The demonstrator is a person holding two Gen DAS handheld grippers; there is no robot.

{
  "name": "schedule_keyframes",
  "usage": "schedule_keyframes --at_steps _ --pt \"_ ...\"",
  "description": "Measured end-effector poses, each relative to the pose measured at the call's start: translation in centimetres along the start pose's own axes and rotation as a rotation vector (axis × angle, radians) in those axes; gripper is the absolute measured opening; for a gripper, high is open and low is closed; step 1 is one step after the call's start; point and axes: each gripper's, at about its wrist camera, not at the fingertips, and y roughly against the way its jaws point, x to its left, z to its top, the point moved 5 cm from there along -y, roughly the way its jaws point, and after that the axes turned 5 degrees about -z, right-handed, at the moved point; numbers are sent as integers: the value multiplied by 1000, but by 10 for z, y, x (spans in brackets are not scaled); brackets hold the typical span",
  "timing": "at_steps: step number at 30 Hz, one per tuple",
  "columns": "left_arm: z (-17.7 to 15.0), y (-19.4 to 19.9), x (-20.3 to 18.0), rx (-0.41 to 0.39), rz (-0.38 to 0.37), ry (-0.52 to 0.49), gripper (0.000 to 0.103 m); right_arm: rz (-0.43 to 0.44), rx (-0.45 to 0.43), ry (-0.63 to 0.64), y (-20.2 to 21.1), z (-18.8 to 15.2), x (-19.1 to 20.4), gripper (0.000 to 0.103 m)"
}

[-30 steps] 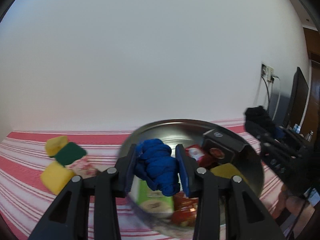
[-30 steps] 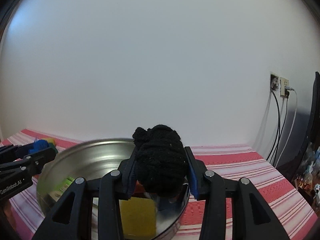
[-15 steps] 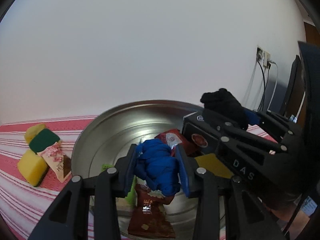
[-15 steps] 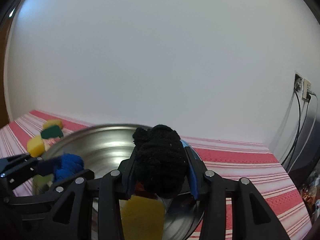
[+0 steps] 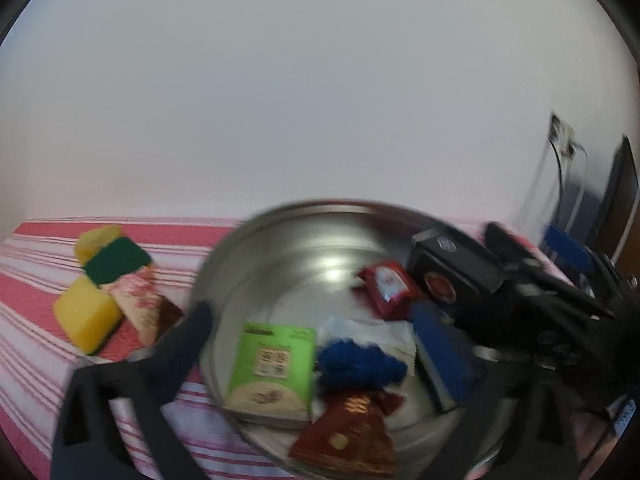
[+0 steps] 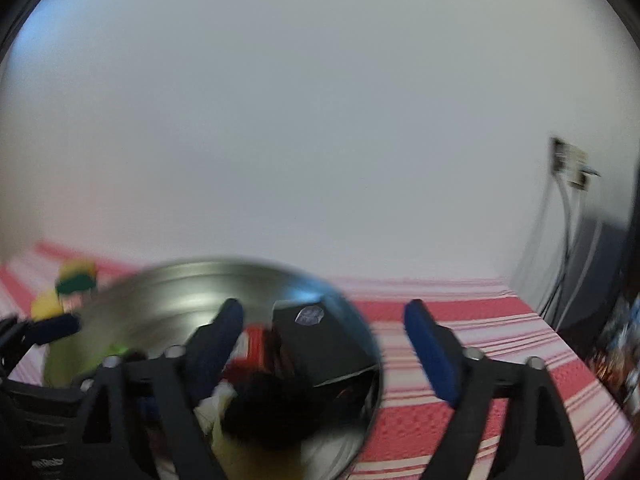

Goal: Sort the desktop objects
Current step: 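Release the black ball into the bowl with the right tool while the left tool drops the blue item in, then withdraw both tools from the bowl toward the remaining sponges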

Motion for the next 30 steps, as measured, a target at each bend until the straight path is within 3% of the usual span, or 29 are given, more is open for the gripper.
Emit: schedule_keyframes --at_steps 3,7,16,30 --pt "5 9 2 -34 -17 -1 102 13 -60 -111 15 4 -11 90" --pt "5 13 4 -48 11 -25 102 30 -76 -181 27 3 -19 93" --pt "5 16 17 -55 59 -29 102 32 -76 -133 26 -5 2 93" --pt "3 22 47 -59 116 -27 102 67 -86 -223 26 2 -5 93"
